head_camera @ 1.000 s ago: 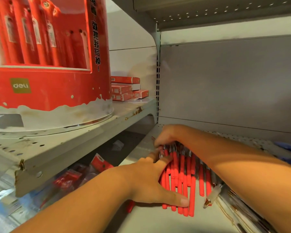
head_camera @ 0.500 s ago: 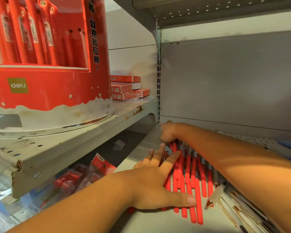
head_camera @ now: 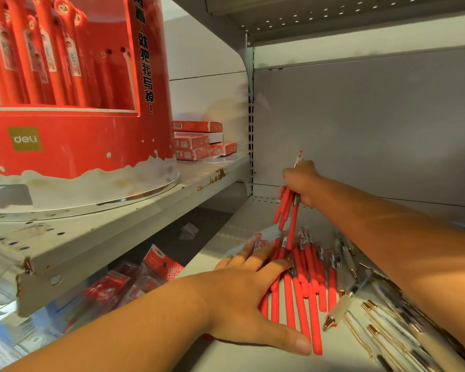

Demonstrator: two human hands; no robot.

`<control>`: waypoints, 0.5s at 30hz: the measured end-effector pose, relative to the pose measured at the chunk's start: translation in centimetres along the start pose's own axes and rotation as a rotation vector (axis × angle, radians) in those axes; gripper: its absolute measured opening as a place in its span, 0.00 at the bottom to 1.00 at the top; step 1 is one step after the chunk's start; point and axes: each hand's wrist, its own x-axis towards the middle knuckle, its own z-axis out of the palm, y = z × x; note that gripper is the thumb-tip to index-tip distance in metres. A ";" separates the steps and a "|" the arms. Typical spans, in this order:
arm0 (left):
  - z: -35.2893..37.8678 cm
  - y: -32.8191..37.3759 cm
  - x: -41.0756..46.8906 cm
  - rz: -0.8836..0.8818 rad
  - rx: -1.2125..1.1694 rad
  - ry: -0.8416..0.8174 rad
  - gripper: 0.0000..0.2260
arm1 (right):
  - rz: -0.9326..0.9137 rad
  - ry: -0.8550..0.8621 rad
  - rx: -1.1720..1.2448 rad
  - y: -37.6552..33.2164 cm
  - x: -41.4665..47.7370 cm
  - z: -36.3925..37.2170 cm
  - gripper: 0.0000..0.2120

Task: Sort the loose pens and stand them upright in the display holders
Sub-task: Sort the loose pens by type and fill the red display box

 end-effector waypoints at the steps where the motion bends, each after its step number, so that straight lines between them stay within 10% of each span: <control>1: 0.0 0.0 0.1 -0.006 0.008 0.000 0.44 | -0.016 0.034 0.027 0.0 0.2 -0.5 0.18; 15: -0.1 -1.1 2.8 0.073 -0.122 0.135 0.50 | 0.004 0.081 0.286 2.6 -3.7 -2.6 0.28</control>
